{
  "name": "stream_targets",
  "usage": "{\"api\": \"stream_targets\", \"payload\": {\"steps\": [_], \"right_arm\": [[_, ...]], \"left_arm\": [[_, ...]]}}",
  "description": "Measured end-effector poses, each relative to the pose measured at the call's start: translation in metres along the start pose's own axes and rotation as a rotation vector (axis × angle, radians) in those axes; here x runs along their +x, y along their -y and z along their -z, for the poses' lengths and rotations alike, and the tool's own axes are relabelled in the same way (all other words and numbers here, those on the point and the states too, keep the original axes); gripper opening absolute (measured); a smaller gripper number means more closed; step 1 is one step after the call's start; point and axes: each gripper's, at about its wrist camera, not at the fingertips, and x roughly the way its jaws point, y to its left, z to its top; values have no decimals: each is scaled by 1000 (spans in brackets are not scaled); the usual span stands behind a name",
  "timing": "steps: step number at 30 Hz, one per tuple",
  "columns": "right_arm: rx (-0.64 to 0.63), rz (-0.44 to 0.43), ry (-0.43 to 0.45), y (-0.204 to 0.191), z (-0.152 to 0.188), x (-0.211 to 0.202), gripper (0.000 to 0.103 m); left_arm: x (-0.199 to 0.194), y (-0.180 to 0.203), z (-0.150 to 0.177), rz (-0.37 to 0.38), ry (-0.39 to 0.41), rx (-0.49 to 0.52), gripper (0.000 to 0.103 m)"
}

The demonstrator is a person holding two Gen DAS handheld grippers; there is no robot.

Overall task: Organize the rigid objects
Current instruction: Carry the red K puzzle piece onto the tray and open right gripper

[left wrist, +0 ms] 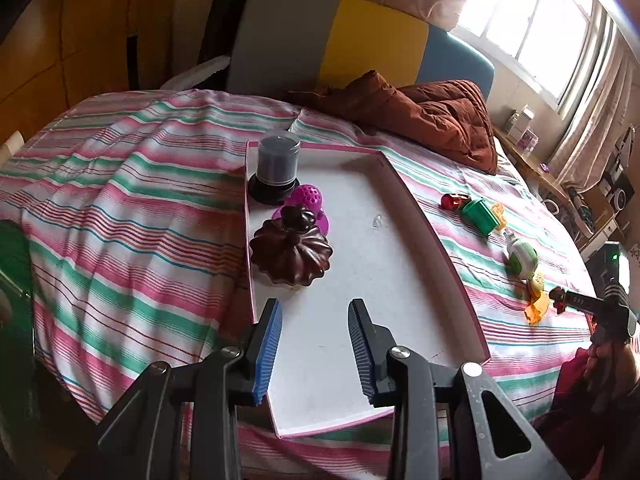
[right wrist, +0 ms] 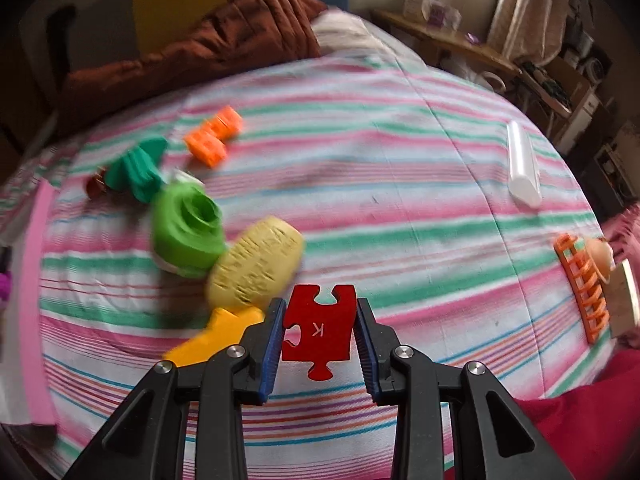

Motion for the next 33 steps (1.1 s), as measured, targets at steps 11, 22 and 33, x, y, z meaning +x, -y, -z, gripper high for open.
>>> {"api": "stream_targets", "payload": {"steps": [11,22,33], "right_arm": [[-74,-215,98,-60,-2,-41,34],[-322,-442,101,-190,-2,-70,34],[-460,-510,-7,-296,-15,-40,34]], "left_arm": [[-4,5,0,-3,14,22,34],[-1,-3,5,3,2,0,34],[-3,-23,4,-7,4,-52,34]]}}
